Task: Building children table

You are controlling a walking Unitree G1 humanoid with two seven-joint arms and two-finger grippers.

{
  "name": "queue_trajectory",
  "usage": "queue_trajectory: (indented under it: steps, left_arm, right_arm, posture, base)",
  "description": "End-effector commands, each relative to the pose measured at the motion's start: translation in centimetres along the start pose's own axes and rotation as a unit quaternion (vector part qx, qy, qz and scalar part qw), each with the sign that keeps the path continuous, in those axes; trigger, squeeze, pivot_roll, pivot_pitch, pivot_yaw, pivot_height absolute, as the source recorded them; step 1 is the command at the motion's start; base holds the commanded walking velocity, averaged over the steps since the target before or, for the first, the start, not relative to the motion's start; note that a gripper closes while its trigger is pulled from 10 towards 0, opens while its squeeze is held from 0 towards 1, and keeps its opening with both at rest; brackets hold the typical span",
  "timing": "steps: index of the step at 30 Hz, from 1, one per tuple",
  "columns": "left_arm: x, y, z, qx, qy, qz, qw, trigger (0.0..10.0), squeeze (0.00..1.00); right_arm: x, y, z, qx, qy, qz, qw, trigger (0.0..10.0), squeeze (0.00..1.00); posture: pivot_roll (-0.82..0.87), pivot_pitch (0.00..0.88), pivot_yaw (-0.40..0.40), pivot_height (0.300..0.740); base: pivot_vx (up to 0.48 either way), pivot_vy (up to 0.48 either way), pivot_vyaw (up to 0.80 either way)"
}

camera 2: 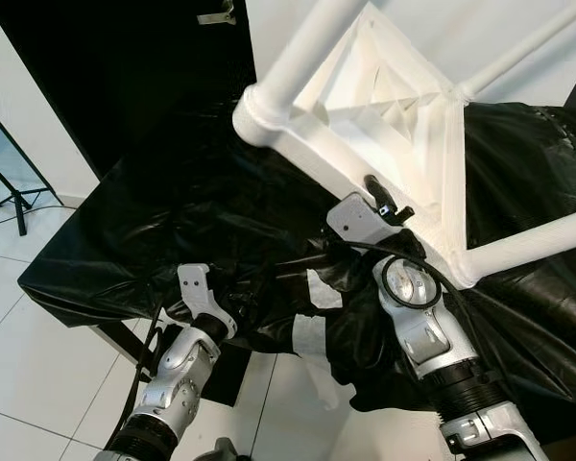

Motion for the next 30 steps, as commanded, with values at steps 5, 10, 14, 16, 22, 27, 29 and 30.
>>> queue_trajectory:
  steps: [5,10,14,16,22,27,29,30]
  left_arm:
    - [-2.4,-1.7,1.1,-0.134,0.052,0.018,0.989,10.0,0.0]
    - [-2.4,-1.7,1.2,-0.137,0.054,0.017,0.989,10.0,0.0]
    - [-2.5,-1.8,1.1,-0.14,0.057,0.015,0.988,10.0,0.0]
    - [-2.5,-1.8,1.1,-0.141,0.058,0.014,0.988,10.0,0.0]
    - [-2.5,-1.9,1.0,-0.145,0.058,0.011,0.988,10.0,0.0]
    - [-2.4,-1.8,1.0,-0.145,0.059,0.008,0.988,10.0,0.0]
    - [-2.5,-1.8,1.0,-0.145,0.06,0.007,0.988,10.0,0.0]
    - [-2.4,-1.8,1.0,-0.145,0.06,0.006,0.988,10.0,0.0]
  right_arm:
    - [2.2,-3.6,0.3,-0.105,-0.032,-0.096,0.989,0.0,0.0]
    - [0.3,-3.5,1.8,-0.107,0.016,-0.195,0.975,0.0,0.0]
    - [-0.3,-3.5,2.2,-0.1,0.028,-0.24,0.965,0.0,0.0]
    - [-0.6,-3.4,2.2,-0.091,0.036,-0.26,0.961,0.0,0.0]
    - [-1.4,-3.4,2.3,-0.075,0.059,-0.321,0.942,0.0,0.0]
    - [-1.7,-2.6,2.4,-0.059,0.076,-0.352,0.931,0.0,0.0]
    - [-1.8,-2.3,2.5,-0.052,0.081,-0.357,0.929,0.0,0.0]
    - [-2.0,-1.0,2.6,-0.028,0.1,-0.394,0.913,0.0,0.0]
  posture:
    - [0.04,0.0,0.071,0.74]
    - [0.02,0.0,0.08,0.74]
    - [0.02,0.0,0.084,0.74]
    - [0.02,0.0,0.086,0.74]
    - [0.02,0.0,0.089,0.74]
    - [0.03,0.0,0.09,0.74]
    - [0.03,0.0,0.091,0.74]
    - [0.03,0.0,0.09,0.74]
  base:
    - [0.0,0.0,0.0]
    - [0.0,0.0,0.0]
    - [0.0,0.0,0.0]
    - [0.0,0.0,0.0]
    - [0.0,0.0,0.0]
    - [0.0,0.0,0.0]
    - [0.0,0.0,0.0]
    - [0.0,0.0,0.0]
Point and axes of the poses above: a point about 5 cm out from each wrist's last joint towards the gripper, its own z axis pointing back from the gripper into the wrist, its own x axis along the axis of the wrist's last joint, y = z × x, the point moved 2 cm from there along -z, pointing out of the wrist towards the gripper, and after that the axes turned 2 degrees about z, right-handed, at the moved point
